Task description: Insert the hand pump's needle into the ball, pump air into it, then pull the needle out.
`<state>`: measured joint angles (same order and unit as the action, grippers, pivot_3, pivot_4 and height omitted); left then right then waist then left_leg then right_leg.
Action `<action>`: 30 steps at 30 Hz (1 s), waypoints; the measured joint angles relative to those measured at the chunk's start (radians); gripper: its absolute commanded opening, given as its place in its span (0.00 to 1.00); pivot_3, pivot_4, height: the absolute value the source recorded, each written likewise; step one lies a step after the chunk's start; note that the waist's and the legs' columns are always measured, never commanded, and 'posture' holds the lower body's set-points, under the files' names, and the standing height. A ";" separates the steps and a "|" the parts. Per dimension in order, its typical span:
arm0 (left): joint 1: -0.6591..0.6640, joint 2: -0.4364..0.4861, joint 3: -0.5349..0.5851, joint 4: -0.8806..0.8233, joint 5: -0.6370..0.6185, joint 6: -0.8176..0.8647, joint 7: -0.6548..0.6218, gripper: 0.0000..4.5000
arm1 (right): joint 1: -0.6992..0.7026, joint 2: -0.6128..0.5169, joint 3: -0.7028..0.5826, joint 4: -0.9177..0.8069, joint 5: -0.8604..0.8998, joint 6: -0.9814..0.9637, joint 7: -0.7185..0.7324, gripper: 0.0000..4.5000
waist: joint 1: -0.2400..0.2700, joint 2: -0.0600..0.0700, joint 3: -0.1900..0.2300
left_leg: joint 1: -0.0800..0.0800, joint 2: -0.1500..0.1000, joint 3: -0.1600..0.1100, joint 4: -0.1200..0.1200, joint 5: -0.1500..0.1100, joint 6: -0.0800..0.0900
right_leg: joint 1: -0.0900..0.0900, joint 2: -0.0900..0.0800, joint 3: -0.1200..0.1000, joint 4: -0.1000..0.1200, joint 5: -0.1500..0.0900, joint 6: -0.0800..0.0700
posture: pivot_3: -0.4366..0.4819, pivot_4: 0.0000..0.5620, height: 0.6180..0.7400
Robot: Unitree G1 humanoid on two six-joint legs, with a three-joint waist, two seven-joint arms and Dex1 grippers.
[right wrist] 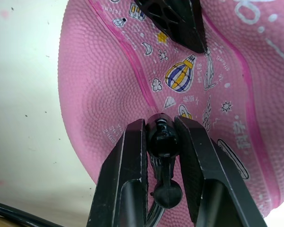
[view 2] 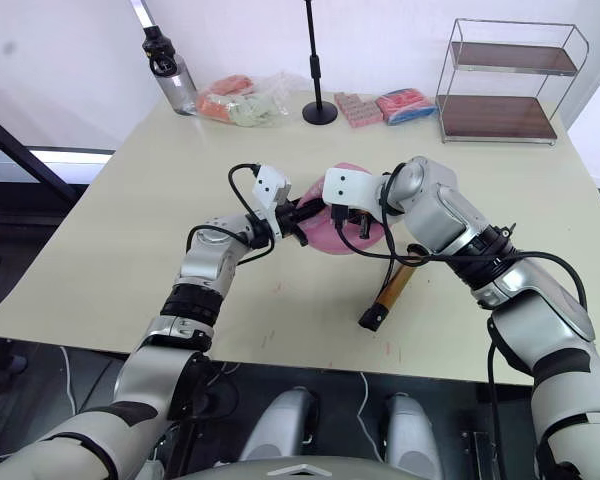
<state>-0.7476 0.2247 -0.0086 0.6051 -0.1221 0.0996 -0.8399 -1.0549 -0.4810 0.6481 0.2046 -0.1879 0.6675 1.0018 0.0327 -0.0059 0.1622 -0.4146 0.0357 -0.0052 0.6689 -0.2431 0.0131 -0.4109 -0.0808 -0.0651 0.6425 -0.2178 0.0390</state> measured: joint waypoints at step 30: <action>-0.017 -0.001 0.011 0.075 0.001 0.032 0.040 0.00 | 0.000 0.201 -0.060 0.345 -0.138 -0.150 -0.051 0.09 | -0.026 -0.013 -0.023 | 0.035 -0.010 0.032 0.000 -0.011 0.017 | 0.017 -0.006 0.048 0.000 -0.003 0.015 | 0.48 0.27 1.00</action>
<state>-0.7642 0.2240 0.0020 0.6806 -0.1211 0.1313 -0.7999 -1.0551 -0.2797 0.5886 0.5497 -0.3261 0.5173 0.9512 0.0067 -0.0185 0.1392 -0.3798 0.0257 0.0266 0.6688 -0.2543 0.0299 -0.3941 -0.0866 -0.0169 0.6420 -0.2211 0.0543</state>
